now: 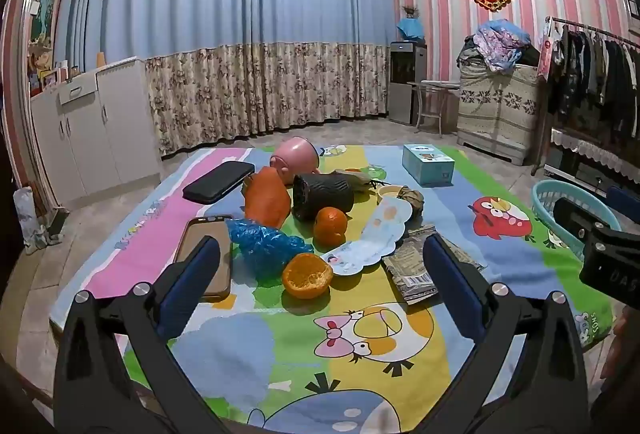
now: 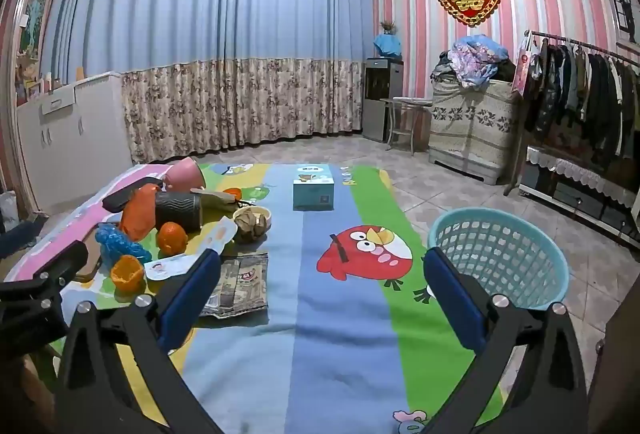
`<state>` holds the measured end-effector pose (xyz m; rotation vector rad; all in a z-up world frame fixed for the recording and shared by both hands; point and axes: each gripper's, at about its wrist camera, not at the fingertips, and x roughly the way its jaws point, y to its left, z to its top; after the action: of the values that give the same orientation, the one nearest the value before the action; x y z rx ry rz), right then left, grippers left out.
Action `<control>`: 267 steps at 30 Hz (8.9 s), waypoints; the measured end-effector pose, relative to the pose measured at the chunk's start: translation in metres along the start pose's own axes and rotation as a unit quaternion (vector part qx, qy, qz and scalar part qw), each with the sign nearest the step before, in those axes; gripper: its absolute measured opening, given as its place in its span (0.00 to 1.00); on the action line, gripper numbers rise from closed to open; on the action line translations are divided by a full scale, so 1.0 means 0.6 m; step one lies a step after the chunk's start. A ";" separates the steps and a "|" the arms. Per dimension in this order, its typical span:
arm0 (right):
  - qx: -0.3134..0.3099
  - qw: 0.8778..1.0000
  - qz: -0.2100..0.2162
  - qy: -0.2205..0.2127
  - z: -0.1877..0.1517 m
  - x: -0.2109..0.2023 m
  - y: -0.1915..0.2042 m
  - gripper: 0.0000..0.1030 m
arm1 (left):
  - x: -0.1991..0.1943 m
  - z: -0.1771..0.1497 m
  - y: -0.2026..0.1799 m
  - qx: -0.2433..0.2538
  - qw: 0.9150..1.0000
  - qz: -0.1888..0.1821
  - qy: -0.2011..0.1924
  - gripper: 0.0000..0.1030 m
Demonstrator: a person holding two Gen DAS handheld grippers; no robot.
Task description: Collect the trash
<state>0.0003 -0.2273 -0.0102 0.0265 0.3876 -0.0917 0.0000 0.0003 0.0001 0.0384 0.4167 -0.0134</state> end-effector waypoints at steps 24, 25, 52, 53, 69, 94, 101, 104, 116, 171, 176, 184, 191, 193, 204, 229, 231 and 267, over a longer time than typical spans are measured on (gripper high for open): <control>-0.003 1.000 -0.010 -0.001 0.000 -0.001 -0.007 0.96 | -0.007 0.003 0.001 0.000 1.000 -0.006 -0.010 0.95; -0.004 1.000 -0.010 -0.001 -0.001 -0.001 -0.008 0.96 | -0.008 0.004 0.000 0.000 1.000 -0.007 -0.011 0.95; -0.001 1.000 -0.011 -0.001 -0.006 0.001 -0.012 0.96 | -0.015 0.011 -0.004 0.007 1.000 -0.012 -0.020 0.95; -0.001 1.000 -0.011 -0.001 -0.006 0.001 -0.012 0.96 | -0.016 0.012 -0.004 0.006 1.000 -0.012 -0.020 0.95; 0.000 1.000 -0.016 0.003 -0.013 0.010 -0.016 0.96 | -0.015 0.015 -0.003 0.005 1.000 -0.012 -0.020 0.95; 0.002 1.000 -0.012 0.012 -0.021 0.022 -0.013 0.96 | -0.015 0.018 0.012 0.004 1.000 -0.010 -0.016 0.95; 0.003 1.000 -0.013 0.013 -0.021 0.023 -0.015 0.96 | -0.011 0.013 0.018 0.002 1.000 -0.010 -0.014 0.95; 0.003 1.000 -0.013 0.013 -0.021 0.023 -0.015 0.96 | -0.005 0.009 0.022 0.003 1.000 -0.010 -0.010 0.95; 0.006 0.999 -0.022 0.022 -0.020 0.030 -0.028 0.96 | 0.029 -0.009 0.029 -0.001 1.000 -0.019 0.014 0.95; 0.008 0.994 0.014 0.112 -0.038 0.136 0.001 0.96 | 0.170 -0.033 0.041 0.029 0.991 -0.048 0.121 0.40; -0.017 0.988 0.030 0.148 -0.045 0.177 0.047 0.96 | 0.140 -0.009 0.059 0.026 0.995 -0.039 0.093 0.40; -0.012 0.973 0.075 0.219 -0.072 0.224 0.078 0.64 | 0.125 0.004 0.096 0.007 0.996 -0.026 0.083 0.40; -0.034 0.974 0.094 0.204 -0.070 0.215 0.089 0.11 | 0.124 0.008 0.091 0.008 0.996 -0.028 0.081 0.40; -0.020 0.975 0.100 0.197 -0.066 0.213 0.075 0.06 | 0.123 0.011 0.081 0.011 0.996 -0.028 0.081 0.40; 0.029 0.992 0.039 0.113 0.006 0.155 -0.096 0.03 | 0.130 0.054 -0.017 0.026 0.996 -0.059 0.061 0.40; 0.136 0.980 -0.135 0.060 0.062 0.136 -0.459 0.03 | 0.241 0.119 -0.469 0.085 0.962 -0.254 0.058 0.40; 0.147 0.976 -0.142 0.068 0.050 0.144 -0.478 0.03 | 0.255 0.115 -0.505 0.095 0.958 -0.262 0.065 0.41; 0.136 0.978 -0.125 0.102 0.025 0.203 -0.432 0.83 | 0.225 0.153 -0.276 0.044 0.991 -0.121 0.017 0.95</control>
<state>0.0939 -0.4960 -0.0444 0.2587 0.5805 -0.3927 0.1572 -0.1694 0.0239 0.0754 0.4535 -0.2713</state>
